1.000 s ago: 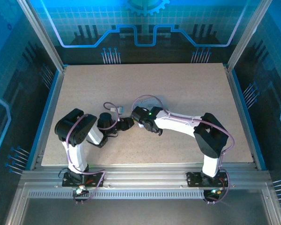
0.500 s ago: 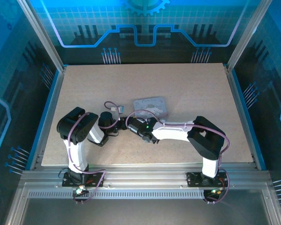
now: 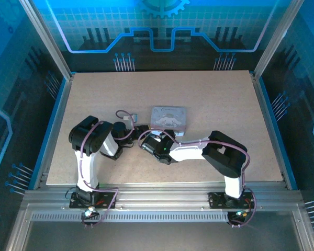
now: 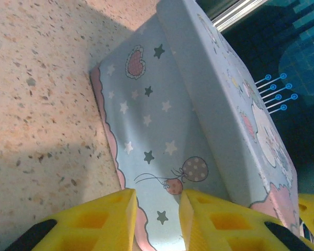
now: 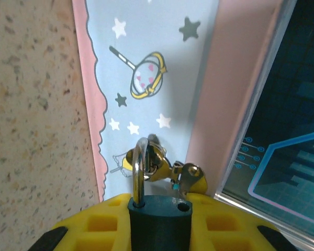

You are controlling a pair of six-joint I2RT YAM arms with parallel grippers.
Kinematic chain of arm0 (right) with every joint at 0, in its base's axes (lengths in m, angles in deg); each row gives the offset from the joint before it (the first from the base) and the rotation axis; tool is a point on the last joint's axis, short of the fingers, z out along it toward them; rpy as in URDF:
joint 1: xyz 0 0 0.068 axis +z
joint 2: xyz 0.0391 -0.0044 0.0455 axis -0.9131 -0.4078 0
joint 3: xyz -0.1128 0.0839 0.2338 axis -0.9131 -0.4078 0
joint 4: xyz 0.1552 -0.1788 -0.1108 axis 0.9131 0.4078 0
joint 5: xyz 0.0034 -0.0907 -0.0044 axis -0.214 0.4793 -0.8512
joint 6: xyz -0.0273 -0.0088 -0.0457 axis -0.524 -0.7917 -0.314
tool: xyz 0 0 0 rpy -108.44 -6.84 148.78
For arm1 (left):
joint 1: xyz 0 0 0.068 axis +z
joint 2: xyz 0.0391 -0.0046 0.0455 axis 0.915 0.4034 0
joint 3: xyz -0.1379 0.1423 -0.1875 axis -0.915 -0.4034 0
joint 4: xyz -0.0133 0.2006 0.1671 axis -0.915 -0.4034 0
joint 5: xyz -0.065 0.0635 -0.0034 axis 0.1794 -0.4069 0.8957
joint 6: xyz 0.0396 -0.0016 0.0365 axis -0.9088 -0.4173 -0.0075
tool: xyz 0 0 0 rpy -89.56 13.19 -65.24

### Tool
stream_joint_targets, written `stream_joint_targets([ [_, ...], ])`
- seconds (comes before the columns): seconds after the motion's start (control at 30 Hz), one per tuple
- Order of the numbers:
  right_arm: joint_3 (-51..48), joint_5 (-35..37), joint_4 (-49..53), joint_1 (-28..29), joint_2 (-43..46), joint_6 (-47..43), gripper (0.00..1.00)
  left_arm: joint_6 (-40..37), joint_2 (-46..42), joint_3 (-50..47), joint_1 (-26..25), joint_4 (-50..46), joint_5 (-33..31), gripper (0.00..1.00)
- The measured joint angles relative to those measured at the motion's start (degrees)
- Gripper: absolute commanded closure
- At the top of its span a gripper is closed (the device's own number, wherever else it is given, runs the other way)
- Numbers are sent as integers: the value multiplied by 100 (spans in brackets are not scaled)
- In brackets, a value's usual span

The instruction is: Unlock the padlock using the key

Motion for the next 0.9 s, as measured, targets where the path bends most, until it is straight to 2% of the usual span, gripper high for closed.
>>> stream_joint_targets([
  [0.13,98,-118,138,-17,-7,188,100,2,4,4,2,0,-31,72],
  [0.4,1062,-466,1414,-181,-304,782,100,107,-2,2,2,57,-343,72],
  [0.53,1690,-1469,2542,-345,-299,1397,99,129,-4,-7,4,26,-376,72],
  [0.6,2142,-2138,3163,-505,-297,1797,90,144,-28,-4,11,61,-393,72],
  [0.67,2378,-2662,3523,-616,-245,2138,85,144,-66,-4,15,94,-391,72],
  [0.8,2378,-3403,3740,-621,-153,2570,77,140,-70,-7,9,-107,-192,72],
  [0.9,2323,-4011,3362,-599,-74,2811,66,111,-140,-11,-155,-282,160,71],
])
